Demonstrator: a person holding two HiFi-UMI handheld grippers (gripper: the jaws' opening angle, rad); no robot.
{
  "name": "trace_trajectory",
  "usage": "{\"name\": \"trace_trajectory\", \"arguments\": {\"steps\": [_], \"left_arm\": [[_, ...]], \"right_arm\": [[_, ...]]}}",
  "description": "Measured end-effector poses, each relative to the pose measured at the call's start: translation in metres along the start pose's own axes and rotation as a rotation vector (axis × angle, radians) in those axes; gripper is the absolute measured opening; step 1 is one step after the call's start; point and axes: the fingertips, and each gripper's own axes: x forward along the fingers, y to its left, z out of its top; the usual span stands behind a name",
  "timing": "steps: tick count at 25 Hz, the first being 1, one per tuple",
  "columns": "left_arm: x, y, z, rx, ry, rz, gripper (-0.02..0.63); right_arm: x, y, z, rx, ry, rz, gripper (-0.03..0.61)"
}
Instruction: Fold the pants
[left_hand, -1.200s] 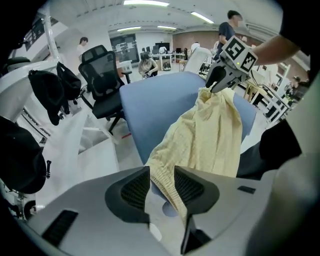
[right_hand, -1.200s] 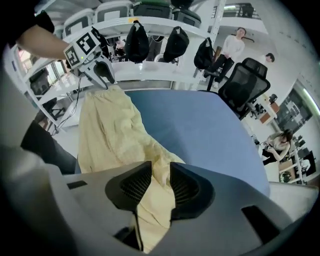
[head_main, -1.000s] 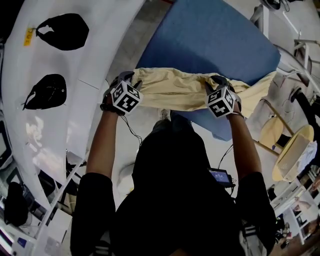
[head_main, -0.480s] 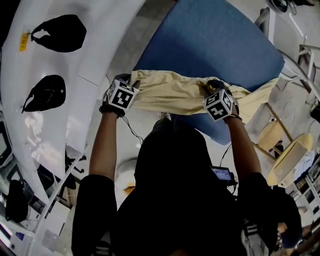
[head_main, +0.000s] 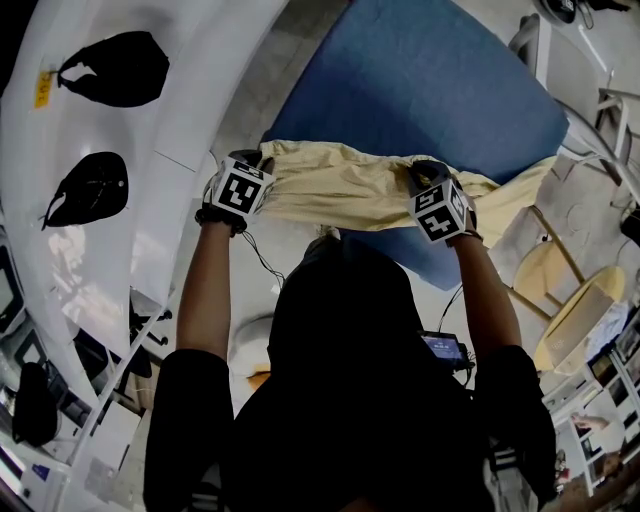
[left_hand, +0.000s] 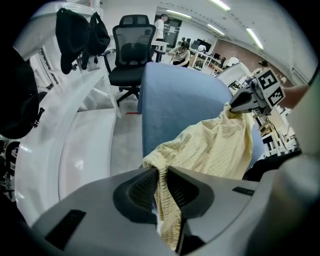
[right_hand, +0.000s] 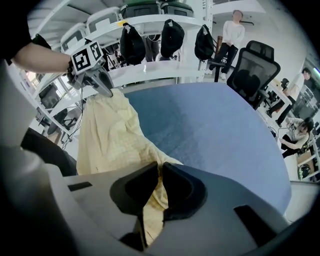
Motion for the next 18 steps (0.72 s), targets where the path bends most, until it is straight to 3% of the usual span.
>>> {"name": "trace_trajectory", "arguments": {"steps": [9,18], "left_arm": [[-0.014,0.014,0.021,-0.006,-0.047,0.016,0.051],[-0.011,0.043,0.046,-0.134,-0.1,0.029,0.049]], "right_arm": [[-0.011,-0.03,0.022,0.016,-0.053,-0.049,0.034],[0.0,-0.071,0.036,0.024,-0.057,-0.135,0.034]]}}
